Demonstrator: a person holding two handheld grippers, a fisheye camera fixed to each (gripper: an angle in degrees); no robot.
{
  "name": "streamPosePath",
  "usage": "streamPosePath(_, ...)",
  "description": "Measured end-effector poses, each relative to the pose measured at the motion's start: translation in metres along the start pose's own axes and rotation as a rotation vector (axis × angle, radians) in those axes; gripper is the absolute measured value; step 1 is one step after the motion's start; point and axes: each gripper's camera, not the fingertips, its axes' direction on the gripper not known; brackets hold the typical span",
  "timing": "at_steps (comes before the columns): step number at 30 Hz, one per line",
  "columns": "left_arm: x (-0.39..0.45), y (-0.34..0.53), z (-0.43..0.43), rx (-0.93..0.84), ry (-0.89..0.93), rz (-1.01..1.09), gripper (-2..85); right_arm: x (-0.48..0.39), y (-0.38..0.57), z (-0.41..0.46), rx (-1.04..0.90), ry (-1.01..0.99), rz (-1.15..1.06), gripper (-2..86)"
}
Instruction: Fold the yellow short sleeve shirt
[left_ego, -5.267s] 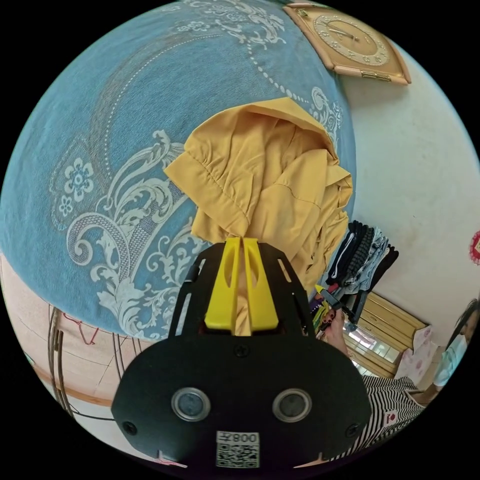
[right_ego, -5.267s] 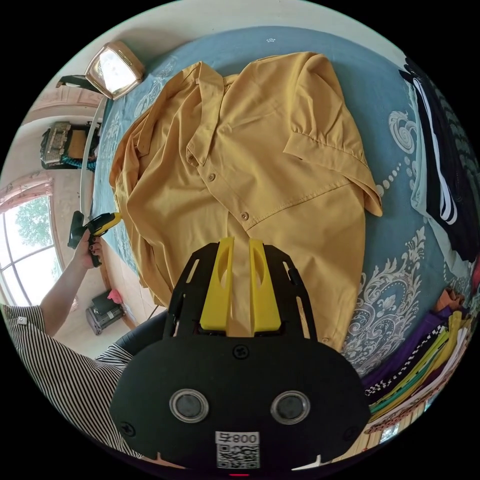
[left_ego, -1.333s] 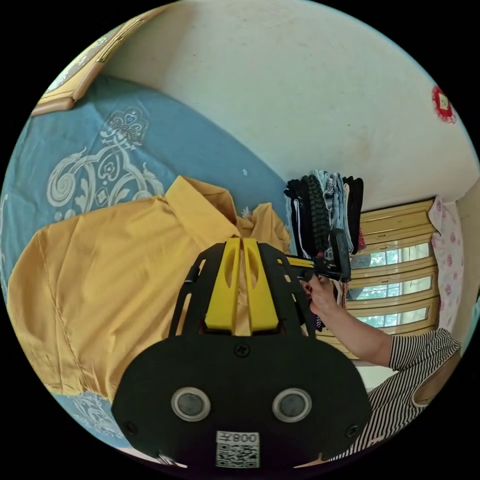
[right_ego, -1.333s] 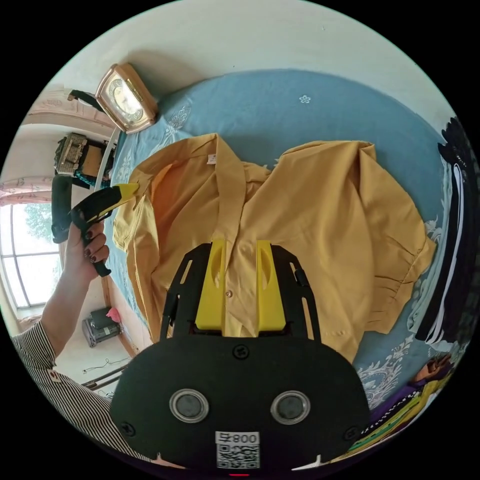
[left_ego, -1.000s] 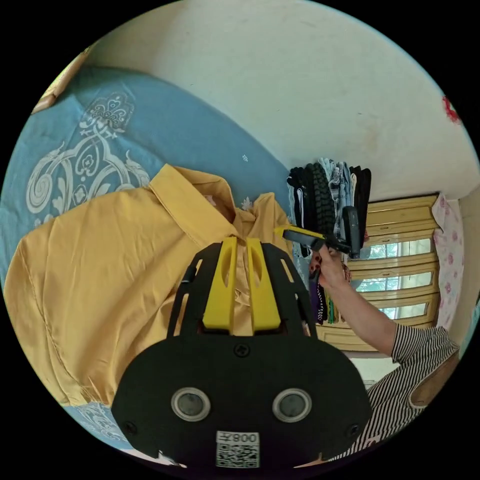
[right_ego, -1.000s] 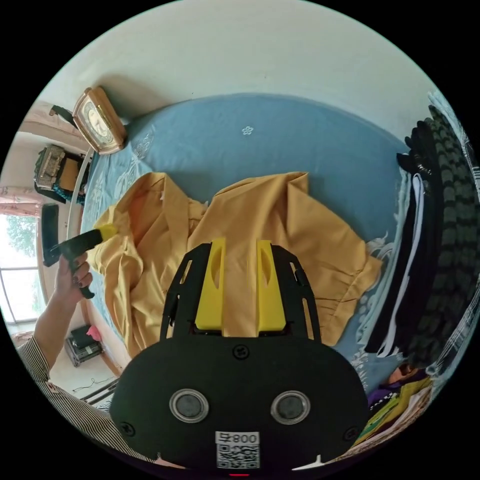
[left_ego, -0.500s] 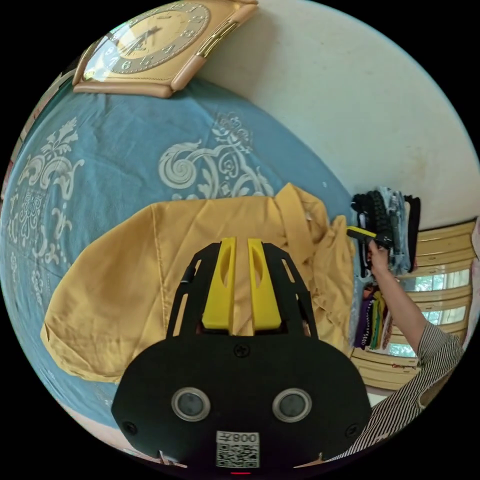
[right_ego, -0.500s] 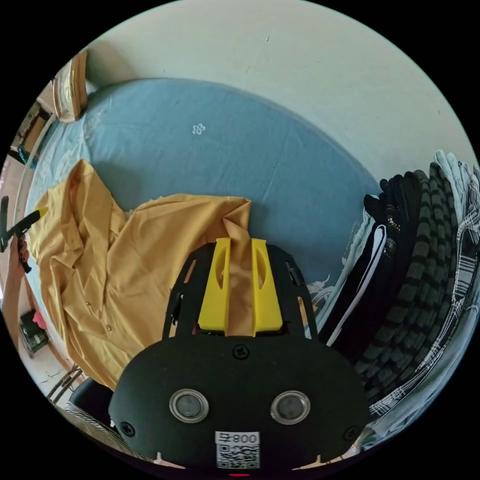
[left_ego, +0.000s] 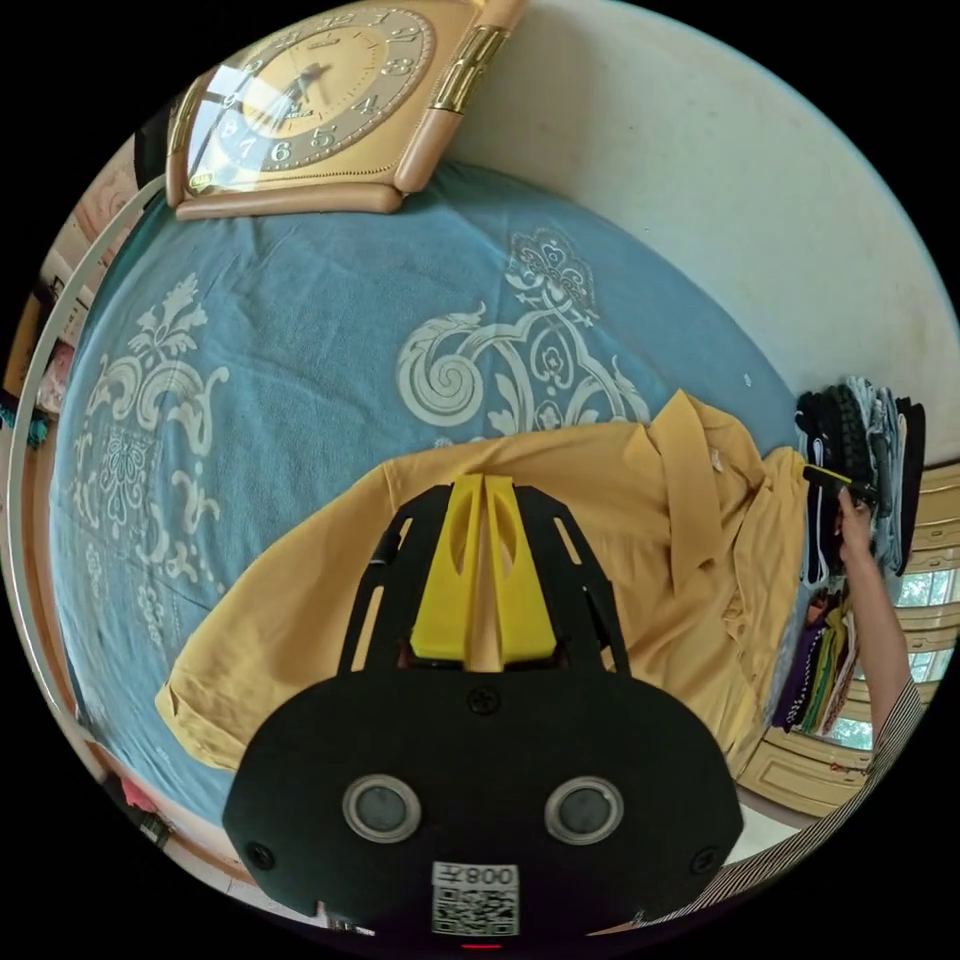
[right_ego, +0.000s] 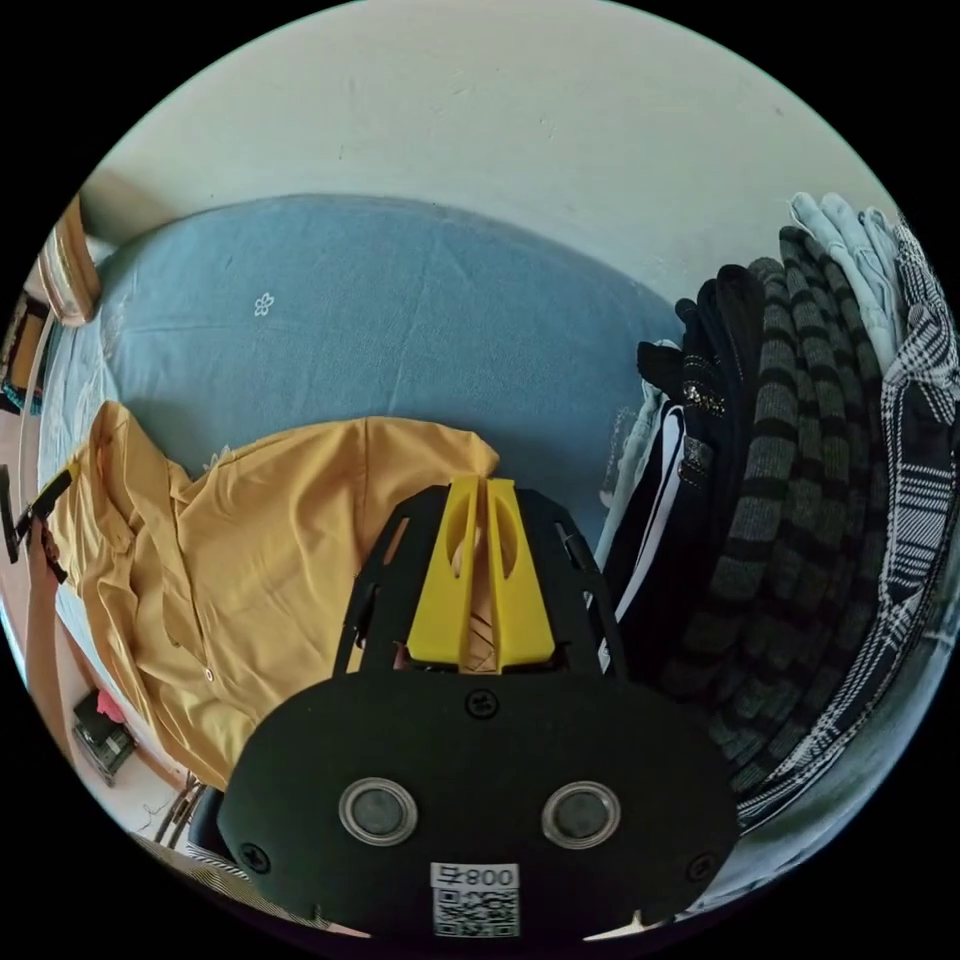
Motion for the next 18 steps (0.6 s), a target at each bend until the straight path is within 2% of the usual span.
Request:
streamPosePath(2,-0.004,0.016,-0.005,0.028,0.008,-0.014,0.9,-0.007,0.014,-0.002,0.023,-0.016,-0.002,4.4)
streamPosePath(9,-0.017,0.128,-0.042,0.167,0.235,0.045,2.5,-0.025,0.078,-0.020,0.132,-0.052,-0.030,8.8)
streamPosePath(14,-0.056,0.232,-0.050,0.130,0.345,-0.022,3.8,-0.052,0.167,-0.034,0.259,-0.154,-0.112,9.2)
streamPosePath(18,-0.093,0.328,-0.044,0.030,0.408,-0.110,5.9,-0.093,0.236,-0.030,0.258,-0.305,-0.240,9.3)
